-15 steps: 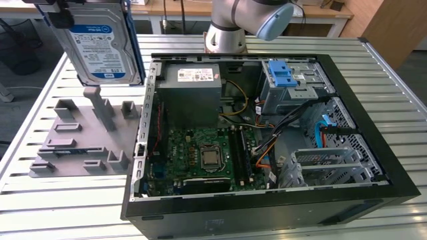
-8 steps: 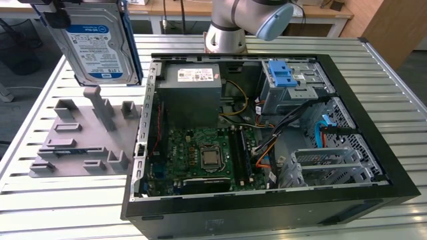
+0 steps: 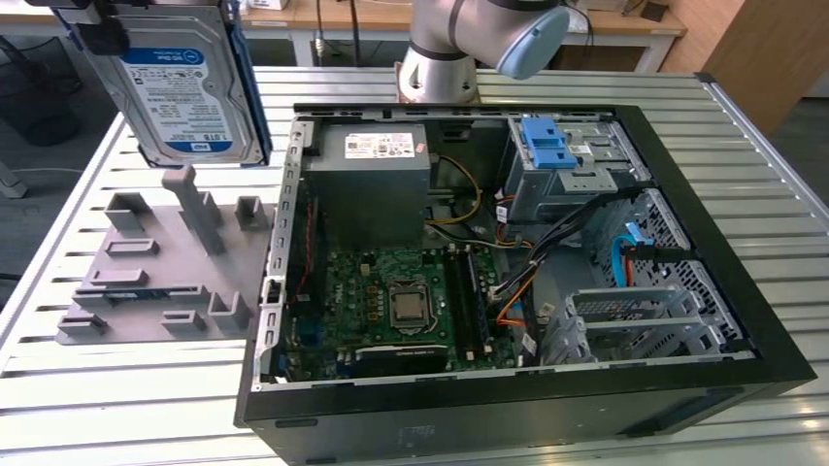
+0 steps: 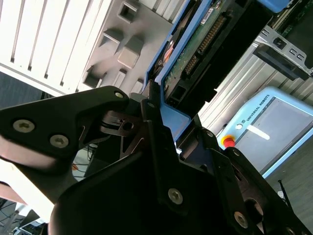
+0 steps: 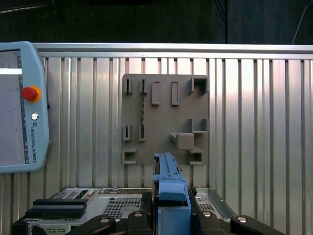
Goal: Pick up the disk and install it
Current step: 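Pick up the disk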
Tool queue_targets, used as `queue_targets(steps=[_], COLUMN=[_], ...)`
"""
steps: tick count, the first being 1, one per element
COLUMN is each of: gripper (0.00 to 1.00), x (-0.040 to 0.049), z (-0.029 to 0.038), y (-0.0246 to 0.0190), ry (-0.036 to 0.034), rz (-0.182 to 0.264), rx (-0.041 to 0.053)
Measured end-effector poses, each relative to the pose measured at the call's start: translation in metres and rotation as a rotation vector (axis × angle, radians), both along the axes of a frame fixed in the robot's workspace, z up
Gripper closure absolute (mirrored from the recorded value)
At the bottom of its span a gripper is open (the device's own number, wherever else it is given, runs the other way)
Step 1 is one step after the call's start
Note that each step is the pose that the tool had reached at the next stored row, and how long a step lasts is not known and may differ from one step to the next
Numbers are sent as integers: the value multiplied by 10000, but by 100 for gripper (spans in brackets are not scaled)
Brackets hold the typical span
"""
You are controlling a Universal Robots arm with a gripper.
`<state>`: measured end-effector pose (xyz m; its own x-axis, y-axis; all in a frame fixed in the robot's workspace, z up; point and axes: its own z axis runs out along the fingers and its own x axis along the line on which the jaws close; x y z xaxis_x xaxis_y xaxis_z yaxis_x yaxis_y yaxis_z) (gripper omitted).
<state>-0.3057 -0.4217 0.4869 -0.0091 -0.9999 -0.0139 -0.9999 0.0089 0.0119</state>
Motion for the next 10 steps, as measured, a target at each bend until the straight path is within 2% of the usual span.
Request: queue_targets(steps=[10], gripper=[64], x=[-65], z=[0], y=[0], ry=[1], rz=[0], rx=[-1])
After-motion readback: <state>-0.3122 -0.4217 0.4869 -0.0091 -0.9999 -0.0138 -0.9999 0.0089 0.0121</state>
